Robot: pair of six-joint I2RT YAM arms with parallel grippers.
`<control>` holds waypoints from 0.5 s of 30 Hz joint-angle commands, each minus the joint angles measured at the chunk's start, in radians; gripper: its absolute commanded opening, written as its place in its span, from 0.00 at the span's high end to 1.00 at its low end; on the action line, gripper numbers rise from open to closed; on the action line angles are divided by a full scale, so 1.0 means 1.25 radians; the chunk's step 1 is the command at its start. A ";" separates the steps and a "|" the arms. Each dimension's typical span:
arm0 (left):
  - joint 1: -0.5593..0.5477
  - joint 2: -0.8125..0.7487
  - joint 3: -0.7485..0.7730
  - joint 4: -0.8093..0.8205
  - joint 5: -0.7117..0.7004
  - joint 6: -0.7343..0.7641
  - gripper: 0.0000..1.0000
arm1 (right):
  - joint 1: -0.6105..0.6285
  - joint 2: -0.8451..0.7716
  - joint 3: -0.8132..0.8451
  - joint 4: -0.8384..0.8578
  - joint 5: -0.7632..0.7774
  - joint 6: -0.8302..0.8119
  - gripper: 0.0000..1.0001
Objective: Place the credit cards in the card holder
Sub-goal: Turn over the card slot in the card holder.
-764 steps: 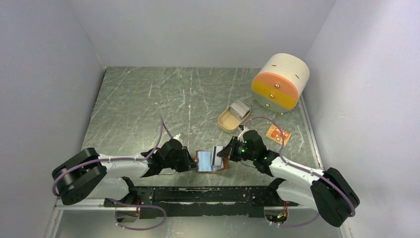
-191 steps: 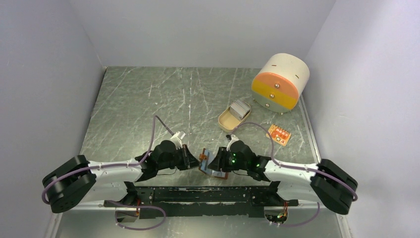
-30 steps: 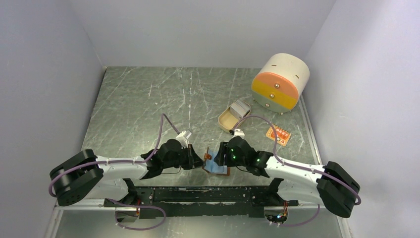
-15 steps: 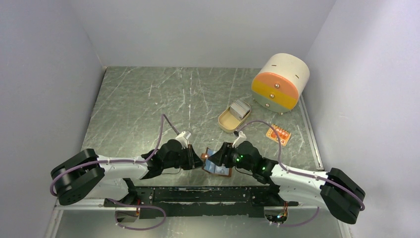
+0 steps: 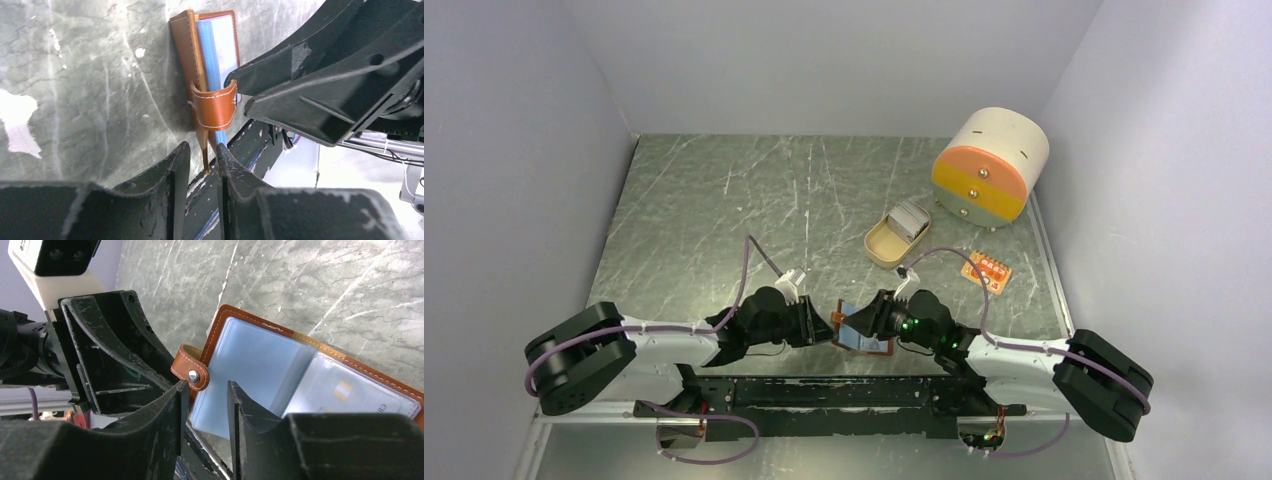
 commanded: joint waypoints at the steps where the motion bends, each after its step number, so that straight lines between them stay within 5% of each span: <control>1: 0.001 0.023 0.006 0.084 0.041 0.023 0.68 | -0.006 0.005 -0.005 0.015 0.032 0.007 0.65; 9: 0.001 0.074 0.029 0.108 0.064 0.034 0.63 | -0.008 -0.013 -0.021 -0.046 0.094 -0.002 0.79; 15: 0.001 0.074 0.035 0.108 0.065 0.040 0.59 | -0.008 0.025 0.023 -0.100 0.096 -0.040 0.80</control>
